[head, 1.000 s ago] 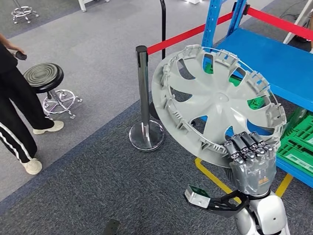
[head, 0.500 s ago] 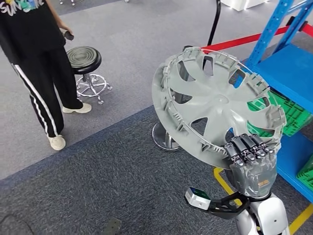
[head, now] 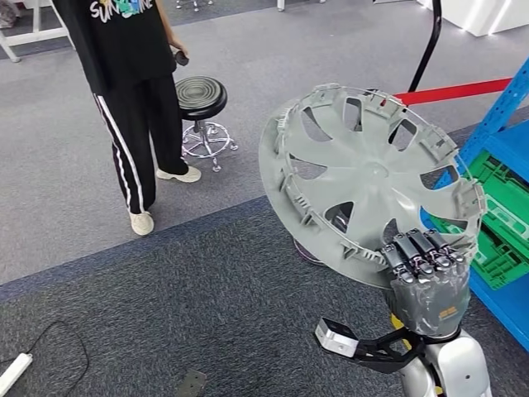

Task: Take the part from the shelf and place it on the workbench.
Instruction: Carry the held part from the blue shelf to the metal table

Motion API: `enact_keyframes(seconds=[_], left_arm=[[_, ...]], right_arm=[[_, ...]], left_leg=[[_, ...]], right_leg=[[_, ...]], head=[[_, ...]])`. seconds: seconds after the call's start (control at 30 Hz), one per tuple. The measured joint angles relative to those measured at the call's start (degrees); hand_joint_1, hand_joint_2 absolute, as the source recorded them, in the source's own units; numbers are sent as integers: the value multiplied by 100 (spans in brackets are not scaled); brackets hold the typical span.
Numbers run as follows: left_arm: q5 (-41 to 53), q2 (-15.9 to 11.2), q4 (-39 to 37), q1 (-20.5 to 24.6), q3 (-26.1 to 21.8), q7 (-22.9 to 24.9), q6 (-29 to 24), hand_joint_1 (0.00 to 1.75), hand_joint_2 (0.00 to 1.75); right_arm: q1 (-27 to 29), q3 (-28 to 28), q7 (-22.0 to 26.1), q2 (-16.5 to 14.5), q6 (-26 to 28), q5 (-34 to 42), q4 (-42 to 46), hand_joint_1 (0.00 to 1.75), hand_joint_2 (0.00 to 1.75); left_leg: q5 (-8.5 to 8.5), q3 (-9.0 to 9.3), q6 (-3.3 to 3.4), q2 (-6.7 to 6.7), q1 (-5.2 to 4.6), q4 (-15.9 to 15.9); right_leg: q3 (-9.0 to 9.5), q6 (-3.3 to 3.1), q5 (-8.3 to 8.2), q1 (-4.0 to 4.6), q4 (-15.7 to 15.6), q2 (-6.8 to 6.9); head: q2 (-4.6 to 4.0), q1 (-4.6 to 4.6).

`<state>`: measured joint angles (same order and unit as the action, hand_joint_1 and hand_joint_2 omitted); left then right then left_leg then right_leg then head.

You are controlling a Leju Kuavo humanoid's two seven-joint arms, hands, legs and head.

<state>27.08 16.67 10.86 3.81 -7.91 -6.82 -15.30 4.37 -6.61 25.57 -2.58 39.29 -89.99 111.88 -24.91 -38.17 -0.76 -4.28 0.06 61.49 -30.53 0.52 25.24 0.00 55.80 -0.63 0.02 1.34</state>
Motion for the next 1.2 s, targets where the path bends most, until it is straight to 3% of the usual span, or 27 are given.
enact_keyframes(seconds=[0.07, 0.13, 0.2, 0.23, 0.3, 0.33, 0.4, 0.47, 0.53, 0.6, 0.63, 0.67, 0.7, 0.77, 0.83, 0.9, 0.93, 1.0, 1.03, 1.1, 1.13, 1.17, 1.2], left_arm=[[4, -6, 0, 1, 0, 0, -1, 0, 0], [8, -10, 0, -3, -1, 0, -3, 0, 0], [9, -12, 0, -6, -2, 0, -7, 0, 0], [11, -8, 0, -3, -2, 0, -3, 0, 0], [16, 1, 0, 2, -2, 0, 10, 0, 0], [19, 4, 0, 1, -2, 0, 19, 0, 0], [19, 1, 0, -8, -2, 0, 28, 0, 0], [19, 1, 0, -13, -3, 0, 30, 0, 0], [20, 1, 0, -9, -4, 0, 30, 0, 0], [20, 0, 0, -7, -4, 0, 32, 0, 0], [20, -1, 0, -9, -4, 0, 32, 0, 0], [20, -1, 0, -9, -4, 0, 33, 0, 0], [20, -1, 0, -9, -4, 0, 33, 0, 0], [21, 0, 0, -5, -4, 0, 34, 0, 0], [28, -1, 0, -3, -4, 0, 36, 0, 0], [36, -3, 0, -9, -4, 0, 37, 0, 0], [38, -5, 0, -12, -4, 0, 37, 0, 0], [43, -8, 0, -5, -4, 2, 37, 0, 0], [47, -9, 0, -2, -4, 4, 37, 0, 0], [51, -11, 0, 1, -4, 9, 37, 0, 0], [51, -13, 0, -1, -4, 13, 37, 0, 0], [51, -15, 0, -3, -4, 15, 37, 0, 0], [51, -16, 0, -4, -4, 18, 37, 0, 0]], right_arm=[[22, 13, 4, -8, 1, 0, 2, 175, 175], [40, 24, 13, -9, 1, 0, 0, 175, 175], [51, 25, 30, -11, 1, -4, -1, 175, 175], [52, 25, 36, -11, 1, -5, -1, 175, 175], [48, 25, 42, -13, 1, -6, 0, 175, 175], [44, 24, 44, -17, 1, -5, -2, 175, 175], [29, 23, 48, -26, 1, -5, -6, 175, 175], [13, 22, 48, -30, 1, -3, -9, 175, 175], [10, 22, 48, -30, 1, 0, -11, 175, 175], [13, 22, 48, -30, 1, 1, -19, 175, 175], [15, 22, 48, -30, 1, 0, -26, 175, 175], [16, 22, 48, -30, 1, 0, -32, 175, 175], [15, 22, 48, -30, 1, 0, -37, 175, 175], [5, 22, 48, -31, 1, -1, -42, 175, 175], [-7, 23, 49, -34, 2, 0, -43, 175, 175], [-14, 24, 54, -43, 3, -1, -45, 175, 175], [-18, 24, 58, -49, 3, -3, -46, 175, 175], [-26, 25, 63, -60, 3, -3, -49, 175, 175], [-28, 27, 62, -62, 3, -3, -52, 175, 175], [-32, 34, 59, -63, 3, -3, -71, 175, 175], [-35, 38, 60, -63, 3, -4, -85, 175, 175], [-39, 39, 64, -65, 3, -5, -104, 175, 175], [-44, 39, 69, -68, 3, -7, -123, 175, 175]], left_leg=[[-388, -348, -60, 277, 12, 741], [-477, -496, -122, 350, 52, 1093], [-206, -198, -183, 452, 92, 602], [-66, 31, -209, 623, 103, 211], [90, 326, -169, 856, 110, -299], [91, 351, -117, 891, 101, -359], [105, 319, 7, 717, 85, -349], [135, 302, 91, 563, 87, -353], [149, 293, 148, 411, 77, -354], [153, 283, 177, 234, 46, -354], [156, 280, 183, 141, 31, -353], [160, 280, 185, 47, 22, -353], [166, 281, 184, -50, 18, -352], [182, 271, 161, -222, 15, -344], [214, 226, 100, -358, 34, -343], [260, 175, 16, -471, 73, -364], [248, 149, -11, -398, 71, -347], [45, 1, -40, -51, 41, -60], [-142, -144, -49, 160, 24, 252], [-472, -466, -71, 314, 21, 965], [-520, -543, -78, 334, 22, 1164], [-459, -509, -80, 348, 21, 1143], [-313, -360, -78, 384, 20, 901]], right_leg=[[-13, -11, -9, -3, -7, 169], [-33, 8, -4, -18, 1, 342], [-43, 63, 17, -51, 31, 501], [-48, 110, 43, -50, 67, 570], [-62, 200, 119, -37, 137, 692], [-49, 236, 146, -27, 150, 748], [-5, 298, 167, -56, 138, 840], [-66, 348, 318, -98, 314, 609], [-366, 352, 691, -108, 989, 226], [-760, 324, 977, -94, 1759, 96], [-863, 302, 975, -84, 1914, 83], [-858, 274, 859, -74, 1839, 68], [-742, 245, 652, -67, 1543, 18], [-398, 203, 270, -80, 734, -267], [-199, 196, 158, -83, 308, -494], [-171, 164, 147, -60, 265, -430], [-163, 128, 125, -54, 241, -355], [-137, 56, 87, -51, 180, -176], [-130, 36, 82, -36, 168, -85], [-136, 15, 86, -17, 167, 104], [-138, 12, 90, -13, 168, 198], [-138, 13, 93, -12, 169, 290], [-134, 18, 98, -12, 170, 376]], head=[[0, 8], [0, 5], [0, 6], [0, 15], [0, 2], [0, -12], [0, -52], [0, -60], [0, -79], [0, -92], [0, -92], [0, -92], [0, -93], [0, -90], [0, -87], [0, -86], [0, -82], [0, -58], [0, -48], [0, -40], [0, -39], [0, -39], [0, -37]])
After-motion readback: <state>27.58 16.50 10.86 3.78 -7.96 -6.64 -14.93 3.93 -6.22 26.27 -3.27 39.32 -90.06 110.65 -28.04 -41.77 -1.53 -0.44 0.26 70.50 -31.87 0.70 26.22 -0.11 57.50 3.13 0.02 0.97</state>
